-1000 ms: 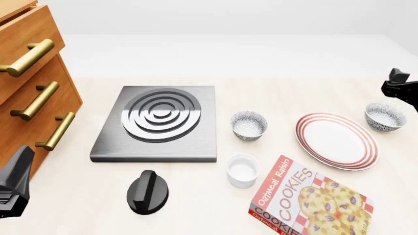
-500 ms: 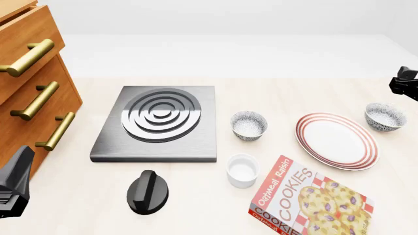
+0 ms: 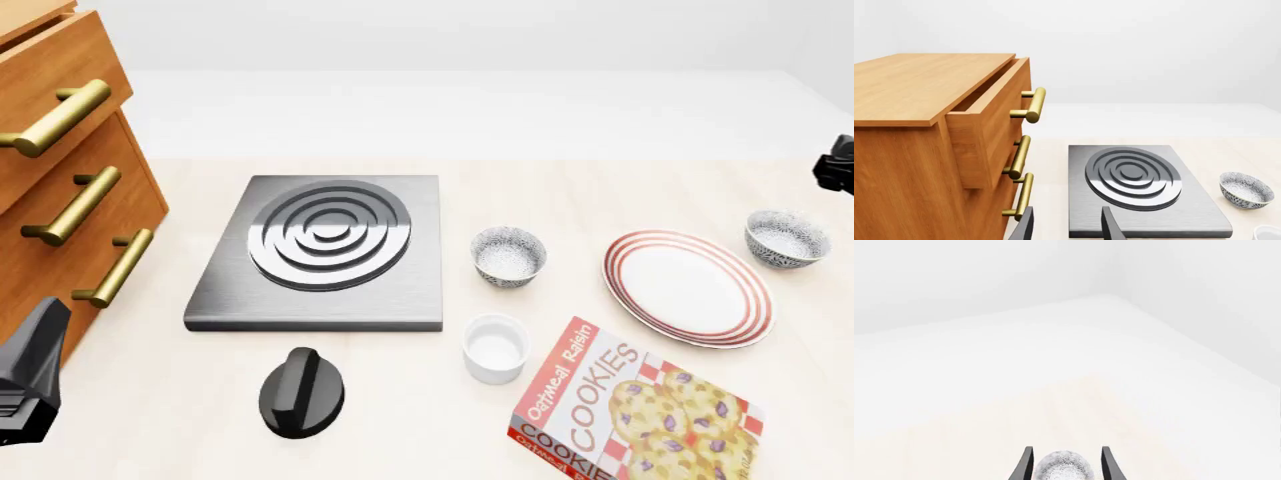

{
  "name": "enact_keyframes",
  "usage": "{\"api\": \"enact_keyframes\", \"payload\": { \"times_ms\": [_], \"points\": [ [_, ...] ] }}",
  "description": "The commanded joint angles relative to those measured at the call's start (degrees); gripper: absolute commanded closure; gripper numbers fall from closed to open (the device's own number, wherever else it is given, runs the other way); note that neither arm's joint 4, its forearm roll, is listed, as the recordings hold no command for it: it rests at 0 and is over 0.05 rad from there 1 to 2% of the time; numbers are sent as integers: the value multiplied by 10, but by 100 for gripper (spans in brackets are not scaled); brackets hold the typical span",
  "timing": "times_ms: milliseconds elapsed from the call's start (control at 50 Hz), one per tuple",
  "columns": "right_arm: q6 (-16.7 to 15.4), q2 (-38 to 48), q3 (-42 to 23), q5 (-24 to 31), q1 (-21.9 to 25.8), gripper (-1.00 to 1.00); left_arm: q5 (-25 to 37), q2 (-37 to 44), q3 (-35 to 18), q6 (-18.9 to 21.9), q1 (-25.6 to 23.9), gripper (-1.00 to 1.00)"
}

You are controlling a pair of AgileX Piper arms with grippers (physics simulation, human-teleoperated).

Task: Pick the akita bowl next to the plate and place it on the plate.

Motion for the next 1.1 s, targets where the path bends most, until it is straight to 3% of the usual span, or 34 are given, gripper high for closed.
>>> {"api": "enact_keyframes", "payload": {
  "times_ms": [20,620,1100],
  "points": [
    [4,2,-5,6,-10,-100,0,0,0,0,0,-100],
    [10,19,-3,2,-28,-100,0,0,0,0,0,-100],
    [32,50,-19,26,-37,-100,0,0,0,0,0,-100]
  ]
}}
